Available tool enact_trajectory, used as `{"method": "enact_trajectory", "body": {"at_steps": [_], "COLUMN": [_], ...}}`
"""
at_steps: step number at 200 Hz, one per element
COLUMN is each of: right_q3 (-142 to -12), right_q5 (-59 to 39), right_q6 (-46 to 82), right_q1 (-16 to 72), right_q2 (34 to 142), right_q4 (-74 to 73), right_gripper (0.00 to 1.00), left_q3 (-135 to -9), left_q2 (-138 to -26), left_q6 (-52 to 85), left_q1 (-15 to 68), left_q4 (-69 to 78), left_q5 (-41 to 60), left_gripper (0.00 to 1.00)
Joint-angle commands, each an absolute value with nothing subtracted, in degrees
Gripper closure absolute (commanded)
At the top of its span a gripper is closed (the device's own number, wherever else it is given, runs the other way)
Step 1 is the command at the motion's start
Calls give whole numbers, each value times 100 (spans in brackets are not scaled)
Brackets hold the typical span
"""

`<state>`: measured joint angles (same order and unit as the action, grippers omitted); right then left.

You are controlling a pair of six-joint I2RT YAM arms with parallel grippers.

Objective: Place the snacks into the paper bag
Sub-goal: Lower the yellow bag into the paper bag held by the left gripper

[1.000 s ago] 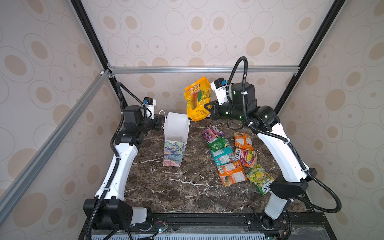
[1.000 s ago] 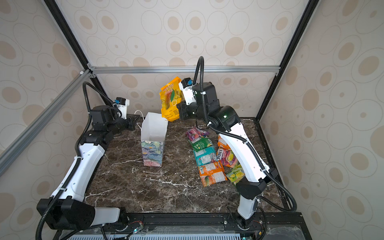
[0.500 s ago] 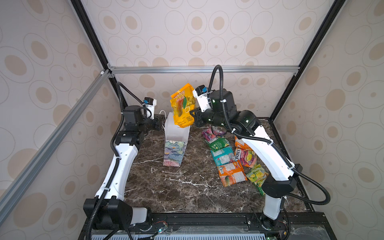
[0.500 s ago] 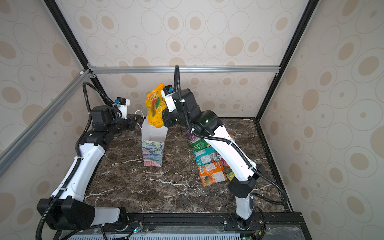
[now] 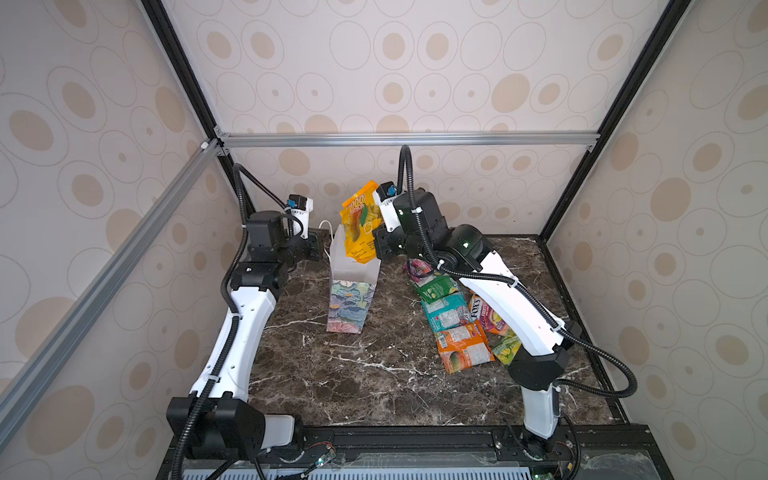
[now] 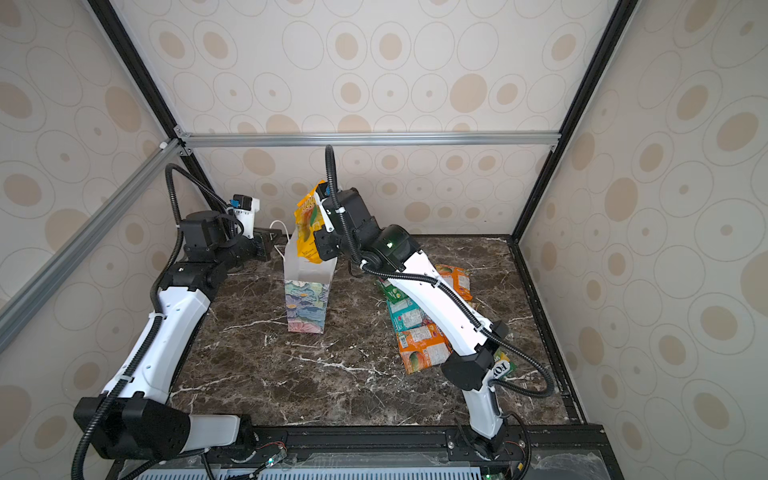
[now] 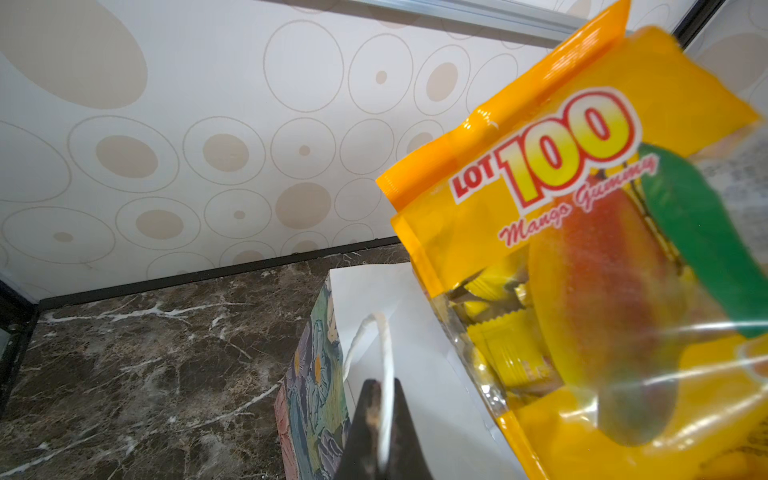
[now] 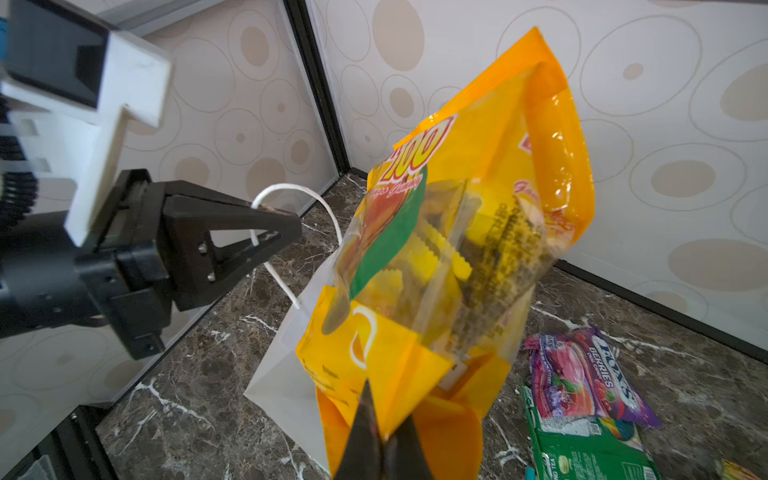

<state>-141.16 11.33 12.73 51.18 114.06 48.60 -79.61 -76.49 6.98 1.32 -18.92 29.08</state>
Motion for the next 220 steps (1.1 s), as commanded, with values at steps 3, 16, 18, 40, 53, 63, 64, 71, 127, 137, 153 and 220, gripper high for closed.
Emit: {"method": "enact_trajectory", "body": {"at_steps": [3,16,18,40,53,63,64,71,127,137,153,220], "right_q3": [-14428,-14474,-14475,-14476,-14476,-14497,-14499,-14529,-14626,-14637,-14643,-14718], "right_q5": [1941,2008,2014,2143,2171,2171,2171,2180,2735,2843,2980,3147], "right_q6": [1057,1078,1094,1134,1142,1159,1164,1181,1093,1063,1026,896], "right_q1": [5371,5393,5396,5441,5489,5529,5533,5547,5644,5668,5720,5785], "right_q2": [11483,11533,11545,11590,11648,11715,11724,11785,11963,11973,11971,12159], "right_q4": [4546,4596,4596,4606,4607,4636,4638,4683,4922,4952,4992,5117], "right_gripper": [100,100,100,100,100,100,100,100,100,100,100,100], "left_q3": [-7989,-7989,-7989,-7989,-7981,-7980,-7980,-7980,-7980,-7981,-7980,-7973], "left_q2": [-7529,-7533,-7532,-7525,-7510,-7510,-7512,-7510,-7540,-7531,-7525,-7518], "left_q6": [580,579,580,577,580,577,578,580,582,580,580,583], "left_q1": [96,97,94,88,96,91,94,91,93,91,91,88], "left_q4": [-1793,-1793,-1793,-1793,-1786,-1777,-1776,-1775,-1784,-1784,-1784,-1771], "left_q5": [2965,2965,2974,2969,2970,2971,2975,2979,2993,2977,2977,2988], "left_gripper": [100,100,100,100,100,100,100,100,100,100,100,100]}}
